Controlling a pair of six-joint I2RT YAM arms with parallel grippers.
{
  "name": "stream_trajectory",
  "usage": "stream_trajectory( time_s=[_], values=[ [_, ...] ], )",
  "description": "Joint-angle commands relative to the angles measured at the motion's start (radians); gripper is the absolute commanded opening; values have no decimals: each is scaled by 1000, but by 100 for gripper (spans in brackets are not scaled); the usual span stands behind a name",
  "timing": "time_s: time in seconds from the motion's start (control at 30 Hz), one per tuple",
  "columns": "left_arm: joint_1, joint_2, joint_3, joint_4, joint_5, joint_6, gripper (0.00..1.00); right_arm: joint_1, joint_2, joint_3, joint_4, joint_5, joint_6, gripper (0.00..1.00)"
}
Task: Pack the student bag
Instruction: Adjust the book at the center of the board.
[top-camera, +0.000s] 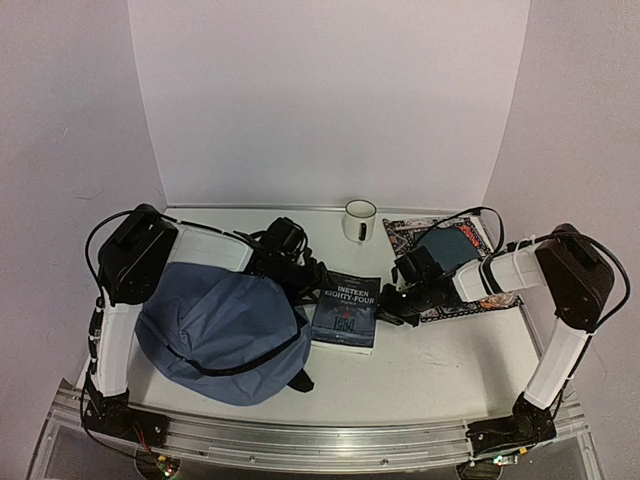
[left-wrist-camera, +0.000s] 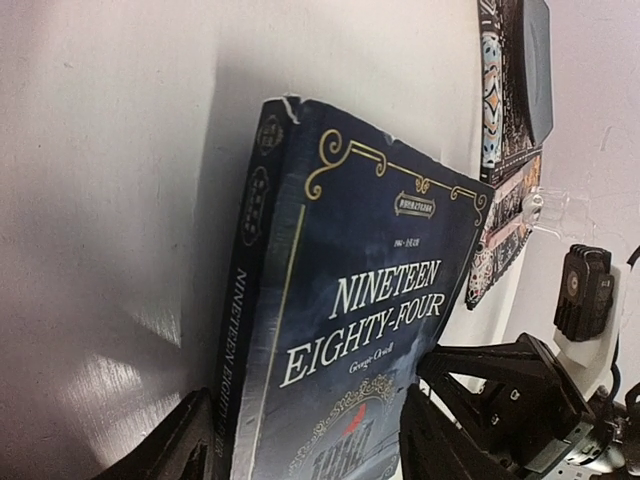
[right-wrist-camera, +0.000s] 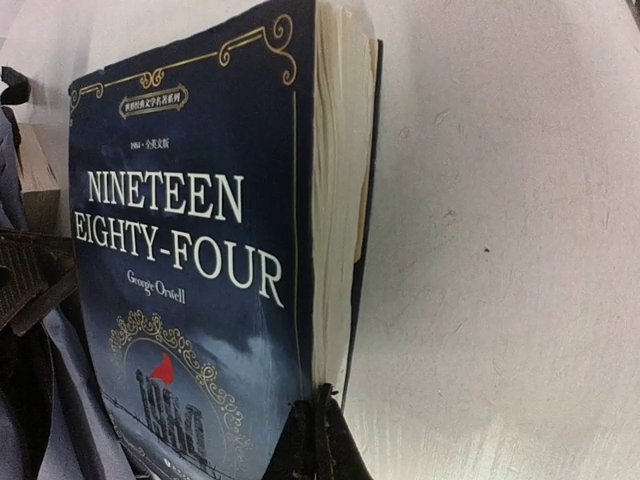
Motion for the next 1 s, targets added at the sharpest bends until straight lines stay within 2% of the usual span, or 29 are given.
stream_trajectory(
  time_s=[0.0,0.4,0.7,0.83,0.97],
  values=[
    [-114,-111,36,300,344,-12,59,53,137,-36,66,-203,-8,0],
    [-141,-115,37,304,409,43,44,14,144,-1,154,-308,-91,0],
    [-135,-117,-50,264,293,74,46,12,135,8,149,-309,-103,0],
    [-129,-147,-49,127,164,146,53,13,102,5,140,-302,-111,1],
    [-121,-179,-55,40,53,147,59,15,75,23,121,-317,-132,4]
  ],
)
